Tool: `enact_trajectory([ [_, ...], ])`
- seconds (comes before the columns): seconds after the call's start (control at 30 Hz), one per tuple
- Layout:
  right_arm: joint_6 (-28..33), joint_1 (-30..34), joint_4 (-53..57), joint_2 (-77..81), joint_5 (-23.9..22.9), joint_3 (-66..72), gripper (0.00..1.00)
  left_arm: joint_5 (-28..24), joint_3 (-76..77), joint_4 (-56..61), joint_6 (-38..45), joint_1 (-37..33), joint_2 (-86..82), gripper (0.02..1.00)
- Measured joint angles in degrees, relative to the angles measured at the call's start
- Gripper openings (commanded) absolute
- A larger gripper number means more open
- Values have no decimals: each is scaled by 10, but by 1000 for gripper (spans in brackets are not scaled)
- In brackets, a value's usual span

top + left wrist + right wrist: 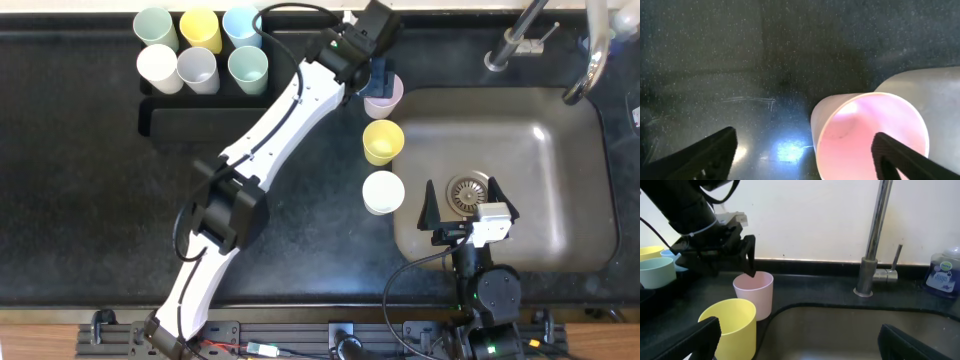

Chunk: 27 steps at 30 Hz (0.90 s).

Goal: Store Cups

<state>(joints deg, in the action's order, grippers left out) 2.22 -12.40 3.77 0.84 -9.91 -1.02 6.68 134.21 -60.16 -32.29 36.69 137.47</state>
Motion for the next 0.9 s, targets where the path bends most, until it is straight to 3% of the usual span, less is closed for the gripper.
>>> enact_trajectory([
  [0.2, 0, 0, 0, 0, 0, 0, 998, -5, 0, 8, -5, 1, 22, 560],
  [0.43, 0, 0, 0, 0, 0, 0, 998, -5, 0, 17, -5, 1, 29, 439],
  [0.6, 0, 0, 0, 0, 0, 0, 998, -5, 0, 22, -7, 1, 29, 143],
  [0.7, 0, 0, 0, 0, 0, 0, 996, -7, 0, 23, -5, 1, 29, 34],
  [0.9, 0, 0, 0, 0, 0, 0, 998, -15, 1, 21, 13, 1, 28, 34],
])
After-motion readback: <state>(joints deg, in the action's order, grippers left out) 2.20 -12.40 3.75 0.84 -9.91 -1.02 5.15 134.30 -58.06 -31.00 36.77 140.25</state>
